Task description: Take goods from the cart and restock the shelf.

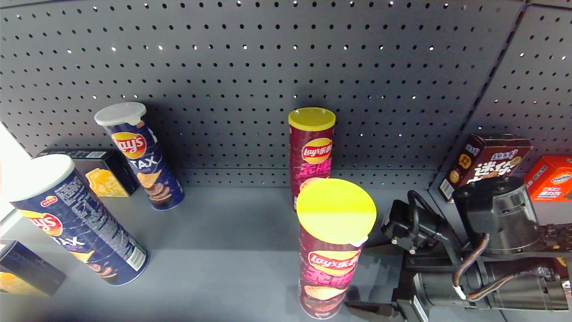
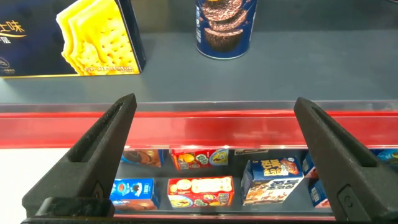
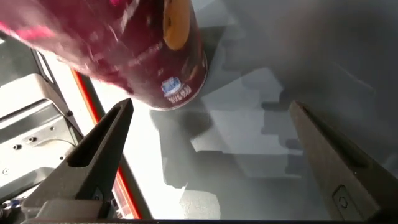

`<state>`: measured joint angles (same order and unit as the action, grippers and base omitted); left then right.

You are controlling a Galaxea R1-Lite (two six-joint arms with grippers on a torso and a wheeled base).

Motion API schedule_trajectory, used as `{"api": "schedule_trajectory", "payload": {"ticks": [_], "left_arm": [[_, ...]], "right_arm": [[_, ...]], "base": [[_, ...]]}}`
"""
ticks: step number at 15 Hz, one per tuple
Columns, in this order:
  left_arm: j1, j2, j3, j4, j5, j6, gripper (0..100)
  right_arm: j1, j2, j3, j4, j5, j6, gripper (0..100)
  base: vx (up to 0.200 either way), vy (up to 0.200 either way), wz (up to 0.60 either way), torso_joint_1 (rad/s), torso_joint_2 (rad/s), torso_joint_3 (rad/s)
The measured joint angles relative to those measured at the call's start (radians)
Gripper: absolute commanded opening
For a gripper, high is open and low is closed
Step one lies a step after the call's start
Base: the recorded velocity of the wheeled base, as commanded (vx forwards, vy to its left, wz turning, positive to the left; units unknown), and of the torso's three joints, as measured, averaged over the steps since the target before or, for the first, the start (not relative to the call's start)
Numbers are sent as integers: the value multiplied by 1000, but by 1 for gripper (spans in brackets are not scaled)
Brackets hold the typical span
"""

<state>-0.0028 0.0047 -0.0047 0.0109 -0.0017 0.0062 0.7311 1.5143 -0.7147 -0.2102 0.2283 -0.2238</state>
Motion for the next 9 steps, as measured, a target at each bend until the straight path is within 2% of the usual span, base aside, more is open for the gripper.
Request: {"api": "schedule_trajectory", "payload": {"ticks": [3, 9], "left_arm": [[0, 0, 0, 0, -1, 0, 100], [0, 0, 0, -1, 0, 0, 100]], "right_arm": [[-34, -9, -3, 0, 1, 0, 100], [-40, 25, -51, 0, 1, -1, 100]], "base": [[0, 0, 0, 0, 0, 0], [0, 0, 0, 0, 0, 0]]}}
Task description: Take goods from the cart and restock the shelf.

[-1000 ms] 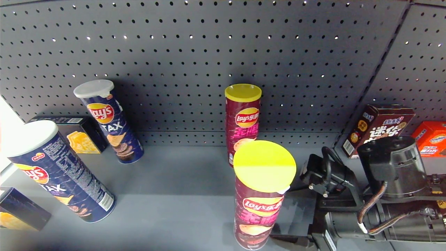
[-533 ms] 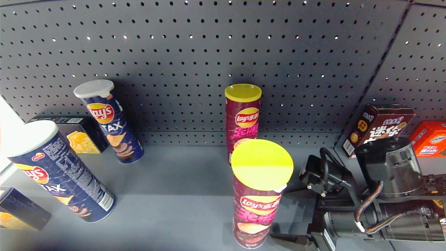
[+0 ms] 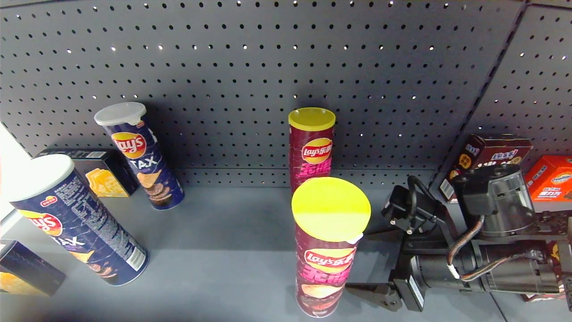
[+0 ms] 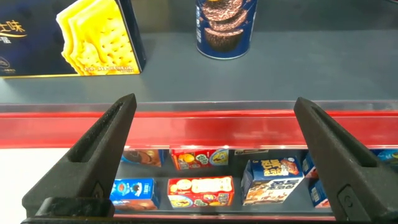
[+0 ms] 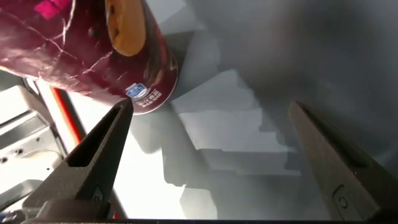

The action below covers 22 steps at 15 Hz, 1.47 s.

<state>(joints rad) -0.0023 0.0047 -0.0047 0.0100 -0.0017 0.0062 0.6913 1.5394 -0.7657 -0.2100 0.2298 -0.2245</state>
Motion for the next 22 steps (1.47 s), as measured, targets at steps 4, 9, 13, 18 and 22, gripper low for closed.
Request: {"api": "schedule_trajectory", "payload": {"ticks": [4, 9, 13, 18, 22], "left_arm": [[0, 0, 0, 0, 0, -1, 100], [1, 0, 0, -1, 0, -1, 100], [1, 0, 0, -1, 0, -1, 100], [1, 0, 0, -1, -1, -1, 100], [-1, 0, 0, 0, -1, -2, 100]], "right_arm": [[0, 29, -20, -1, 0, -5, 100], [-11, 32, -17, -21, -1, -5, 100], [-58, -12, -34, -55, -4, 1, 100], [-231, -207, -95, -71, -6, 15, 100], [-504, -462, -37, -77, -7, 18, 100]], "base": [[0, 0, 0, 0, 0, 0], [0, 0, 0, 0, 0, 0], [0, 0, 0, 0, 0, 0], [0, 0, 0, 0, 0, 0], [0, 0, 0, 0, 0, 0]]}}
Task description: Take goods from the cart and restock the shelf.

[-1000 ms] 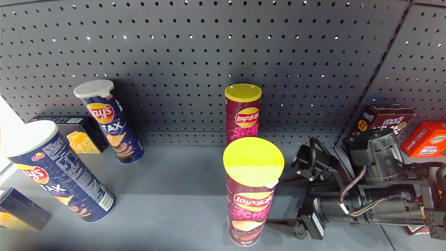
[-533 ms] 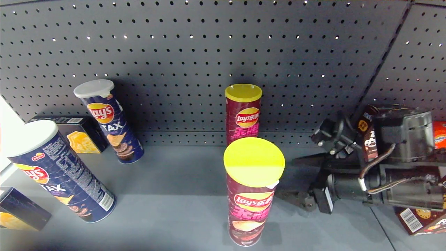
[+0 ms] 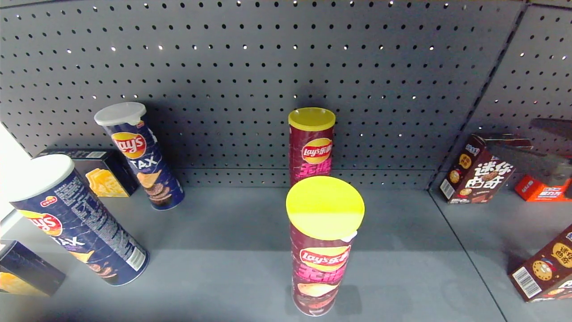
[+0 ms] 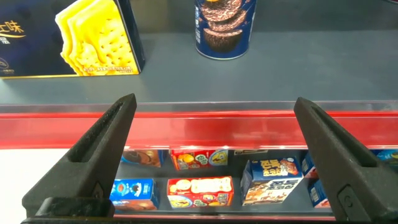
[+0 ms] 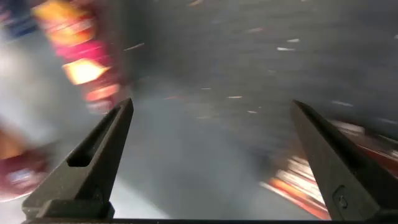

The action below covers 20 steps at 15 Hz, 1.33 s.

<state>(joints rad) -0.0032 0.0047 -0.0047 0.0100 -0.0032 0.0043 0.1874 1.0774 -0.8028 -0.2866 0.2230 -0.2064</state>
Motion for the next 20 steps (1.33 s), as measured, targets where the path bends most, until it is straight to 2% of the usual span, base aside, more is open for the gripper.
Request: {"api": "schedule_trajectory", "payload": {"ticks": [2, 5, 8, 11, 13, 16, 19, 20], "left_arm": [[1, 0, 0, 0, 0, 0, 100], [1, 0, 0, 0, 0, 0, 100], [1, 0, 0, -1, 0, 1, 100], [1, 0, 2, -5, 1, 1, 100], [2, 0, 3, -5, 1, 1, 100], [2, 0, 3, -5, 3, 0, 100], [1, 0, 5, -6, 6, -2, 100], [1, 0, 5, -5, 6, -2, 100]], "right_arm": [[-92, -149, 81, 1, -19, 1, 100], [-179, -351, 190, 23, -57, 10, 100], [-241, -565, 298, 149, -107, 38, 100], [-265, -777, 415, 285, -175, 109, 100], [-271, -892, 551, 247, -226, 158, 100], [-274, -960, 745, 164, -249, 191, 100], [-274, -981, 795, 217, -244, 195, 100], [-274, -984, 799, 279, -234, 192, 100]], "base": [[0, 0, 0, 0, 0, 0], [0, 0, 0, 0, 0, 0], [0, 0, 0, 0, 0, 0], [0, 0, 0, 0, 0, 0], [0, 0, 0, 0, 0, 0], [0, 0, 0, 0, 0, 0], [0, 0, 0, 0, 0, 0], [0, 0, 0, 0, 0, 0]]}}
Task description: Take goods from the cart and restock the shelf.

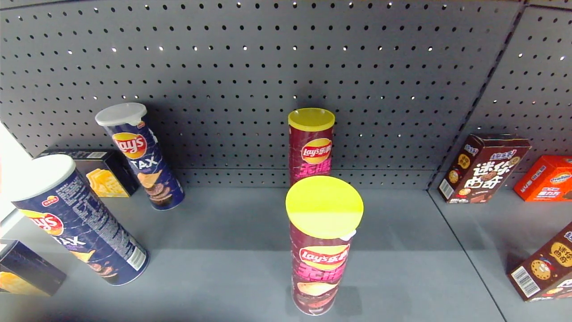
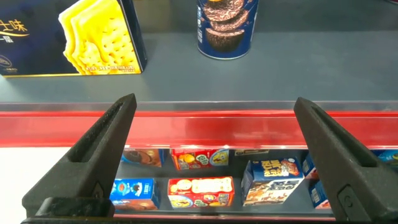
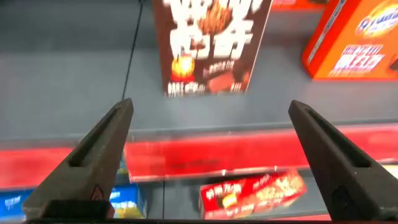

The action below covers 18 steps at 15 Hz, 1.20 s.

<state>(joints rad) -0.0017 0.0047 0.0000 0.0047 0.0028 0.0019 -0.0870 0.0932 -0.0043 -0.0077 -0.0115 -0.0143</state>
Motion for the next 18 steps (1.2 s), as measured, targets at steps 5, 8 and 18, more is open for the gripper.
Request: {"api": "schedule_trajectory", "payload": {"ticks": [5, 8, 18], "left_arm": [[0, 0, 0, 0, 0, 0, 100], [0, 0, 0, 0, 0, 1, 100], [0, 0, 0, 0, 0, 0, 100]], "right_arm": [[6, -5, 3, 9, 8, 2, 100], [24, -8, 3, 9, 8, 2, 100], [85, -91, 4, 8, 7, 4, 100]], "base": [[0, 0, 0, 0, 0, 0], [0, 0, 0, 0, 0, 0], [0, 0, 0, 0, 0, 0]]}}
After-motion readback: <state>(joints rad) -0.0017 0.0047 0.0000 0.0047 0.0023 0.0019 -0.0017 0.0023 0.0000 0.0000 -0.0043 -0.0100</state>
